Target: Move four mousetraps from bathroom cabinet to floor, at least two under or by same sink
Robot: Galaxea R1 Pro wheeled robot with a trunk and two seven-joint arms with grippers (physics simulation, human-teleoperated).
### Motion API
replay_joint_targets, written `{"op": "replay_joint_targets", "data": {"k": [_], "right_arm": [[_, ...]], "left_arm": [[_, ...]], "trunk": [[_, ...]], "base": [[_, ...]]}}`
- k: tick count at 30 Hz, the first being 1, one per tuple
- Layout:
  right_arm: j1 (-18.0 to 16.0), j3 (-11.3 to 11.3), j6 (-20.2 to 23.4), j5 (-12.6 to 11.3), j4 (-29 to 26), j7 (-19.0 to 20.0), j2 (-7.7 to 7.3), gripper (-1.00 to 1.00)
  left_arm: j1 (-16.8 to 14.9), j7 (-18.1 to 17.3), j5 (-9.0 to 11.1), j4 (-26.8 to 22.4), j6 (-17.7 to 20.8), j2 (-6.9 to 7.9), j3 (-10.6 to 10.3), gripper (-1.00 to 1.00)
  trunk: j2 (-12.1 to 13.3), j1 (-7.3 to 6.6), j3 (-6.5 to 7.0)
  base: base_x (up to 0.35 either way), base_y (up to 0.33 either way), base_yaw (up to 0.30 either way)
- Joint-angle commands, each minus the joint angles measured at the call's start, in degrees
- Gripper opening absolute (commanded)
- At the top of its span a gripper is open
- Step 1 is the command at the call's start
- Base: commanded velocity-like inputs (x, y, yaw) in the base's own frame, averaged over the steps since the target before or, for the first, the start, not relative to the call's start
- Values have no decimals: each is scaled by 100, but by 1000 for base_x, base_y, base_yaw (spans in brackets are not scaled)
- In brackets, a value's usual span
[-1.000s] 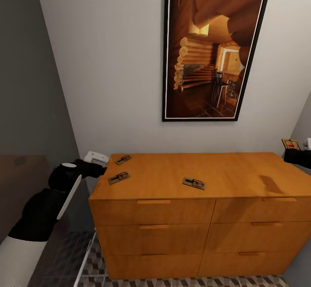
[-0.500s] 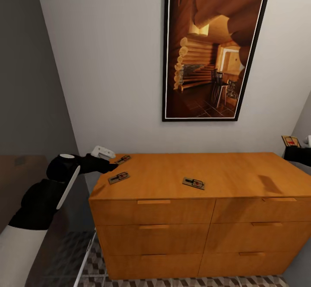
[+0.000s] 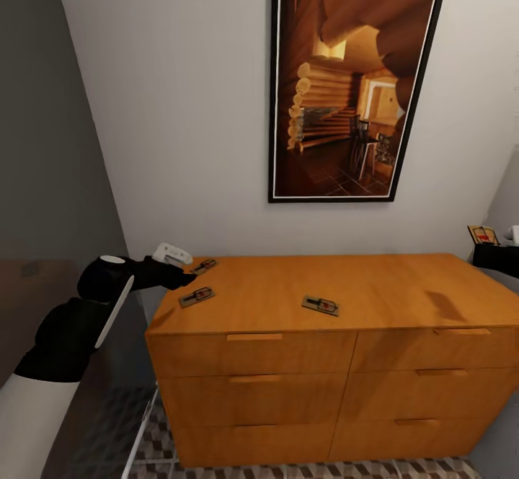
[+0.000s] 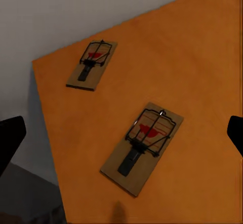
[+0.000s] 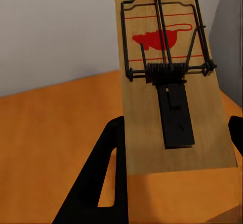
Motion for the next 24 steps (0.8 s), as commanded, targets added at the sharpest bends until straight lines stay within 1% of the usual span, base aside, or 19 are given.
{"op": "replay_joint_targets", "data": {"k": [1,7,11,14,15,16,17,18,19,20,21,22,23,24], "right_arm": [[-7,-4,27,-51,-3,-22,1,-100],[-7,-3,27,-62,-13,-21,6,-100],[-7,-2,27,-63,-41,-21,-4,-100],[-7,16,27,-68,-83,-20,-23,-100],[-7,40,27,-69,-153,-9,-31,-100],[-7,93,27,-71,-251,24,-37,-100],[-7,135,27,-71,-297,53,-39,-100],[-7,253,27,-73,-362,145,-45,-100],[-7,321,27,-75,-386,212,-47,-100],[-7,462,27,-80,-420,396,-50,-100],[-7,528,27,-81,-432,513,-49,-100],[-7,648,27,-81,-449,771,-48,-100],[-7,698,27,-81,-455,900,-48,-100],[-7,780,27,-78,-464,1136,-45,-100]], "left_arm": [[-5,-48,-54,-8,20,8,-6,100],[-11,-54,-18,-12,37,24,-2,100],[-10,-88,2,-12,33,47,-1,100],[-11,-246,-11,-9,29,73,4,100],[-12,-381,-21,-6,22,95,7,100],[-10,-523,-33,3,14,124,9,100],[-10,-585,-40,9,10,144,9,100],[-11,-682,-62,22,5,192,10,100],[-11,-720,-76,27,3,221,10,100],[-12,-777,-97,35,1,279,11,100],[-12,-799,-102,38,0,308,11,100],[-10,-831,-101,49,-5,365,13,100],[-11,-844,-99,56,-6,392,14,100],[-11,-863,-94,74,-9,444,17,100]], "trunk": [[-4,0,-7],[-4,0,-7],[-4,0,-7],[-4,0,-7],[-4,0,-7],[-4,0,-7],[-4,0,-7],[-4,0,-7],[-4,0,-7],[-4,0,-7],[-4,0,-7],[-4,0,-7],[-4,0,-7],[-4,0,-7]], "base": [[0,0,-191],[0,0,-231],[0,0,-77],[0,0,-22],[0,0,-10],[0,0,-6],[0,0,-5],[0,0,-3],[0,0,-3],[0,0,-2],[0,0,-1],[0,0,0],[0,0,0],[0,0,0]]}}
